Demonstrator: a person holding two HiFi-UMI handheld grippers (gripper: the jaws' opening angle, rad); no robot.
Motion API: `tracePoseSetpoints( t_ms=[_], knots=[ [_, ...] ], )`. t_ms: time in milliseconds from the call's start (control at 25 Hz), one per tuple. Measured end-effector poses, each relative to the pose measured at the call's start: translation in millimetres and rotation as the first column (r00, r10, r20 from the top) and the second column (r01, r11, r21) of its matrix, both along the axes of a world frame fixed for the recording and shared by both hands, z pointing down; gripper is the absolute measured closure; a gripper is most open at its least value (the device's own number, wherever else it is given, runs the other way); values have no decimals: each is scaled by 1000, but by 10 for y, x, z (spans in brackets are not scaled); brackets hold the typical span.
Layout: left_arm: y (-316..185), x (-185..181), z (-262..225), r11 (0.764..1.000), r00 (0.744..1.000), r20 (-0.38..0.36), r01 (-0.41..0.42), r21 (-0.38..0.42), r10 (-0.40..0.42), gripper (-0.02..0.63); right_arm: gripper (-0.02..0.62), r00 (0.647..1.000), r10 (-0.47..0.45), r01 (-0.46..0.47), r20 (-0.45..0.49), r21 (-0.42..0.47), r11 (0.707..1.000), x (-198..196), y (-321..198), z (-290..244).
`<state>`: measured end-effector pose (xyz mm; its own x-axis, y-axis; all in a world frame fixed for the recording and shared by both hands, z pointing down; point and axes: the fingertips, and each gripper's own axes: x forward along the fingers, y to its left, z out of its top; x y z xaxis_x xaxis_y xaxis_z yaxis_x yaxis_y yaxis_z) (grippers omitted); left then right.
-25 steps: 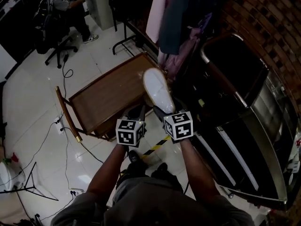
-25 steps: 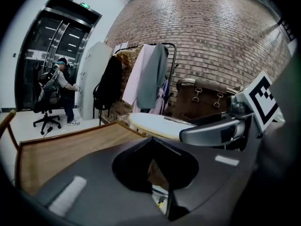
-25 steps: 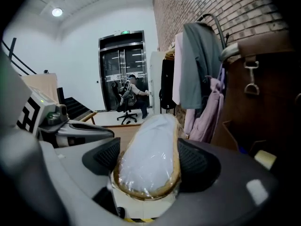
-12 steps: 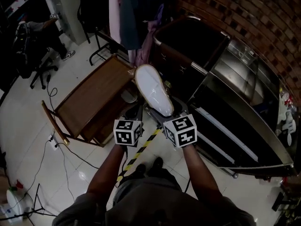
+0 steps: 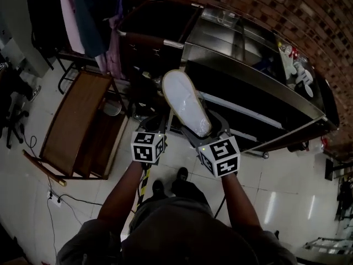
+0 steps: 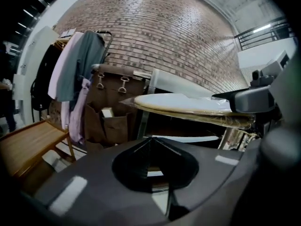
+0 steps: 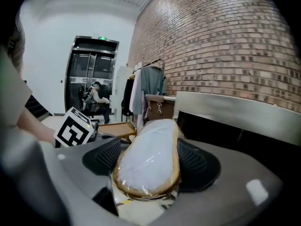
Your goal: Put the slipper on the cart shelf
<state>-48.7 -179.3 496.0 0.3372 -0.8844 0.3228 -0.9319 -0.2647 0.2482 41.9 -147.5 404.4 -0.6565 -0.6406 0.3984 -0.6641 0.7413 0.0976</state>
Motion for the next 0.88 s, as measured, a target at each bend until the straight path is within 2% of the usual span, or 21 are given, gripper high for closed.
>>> tracePoseSetpoints(
  t_ms=[80, 160, 200, 320, 480, 680, 880],
  knots=[
    [-41, 396, -1, 997, 997, 2, -80, 0, 80, 598, 230, 997, 79, -79, -10, 6, 997, 392, 44, 2],
    [-95, 803, -36, 988, 988, 7, -157, 8, 157, 598, 235, 982, 191, -190, -10, 40, 981, 837, 41, -50],
    [-118, 993, -51, 982, 982, 9, -189, 12, 189, 598, 469, 968, 251, -250, -9, 66, 966, 1077, 22, -74],
    [-241, 1502, -67, 967, 967, 19, -254, 19, 254, 598, 465, 943, 331, -328, -31, 84, 941, 1663, -255, 181],
    [-385, 2053, 67, 960, 960, 17, -281, 8, 281, 598, 468, 908, 419, -418, 14, -42, 907, 2257, -796, 748],
    [-722, 2334, 88, 962, 961, 40, -274, 12, 273, 598, 474, 894, 447, -447, 21, -31, 894, 2751, -1215, 758],
    [-1083, 2719, 23, 960, 960, 54, -278, 19, 276, 598, 474, 862, 503, -502, 54, -32, 864, 3313, -1510, 734]
  ],
)
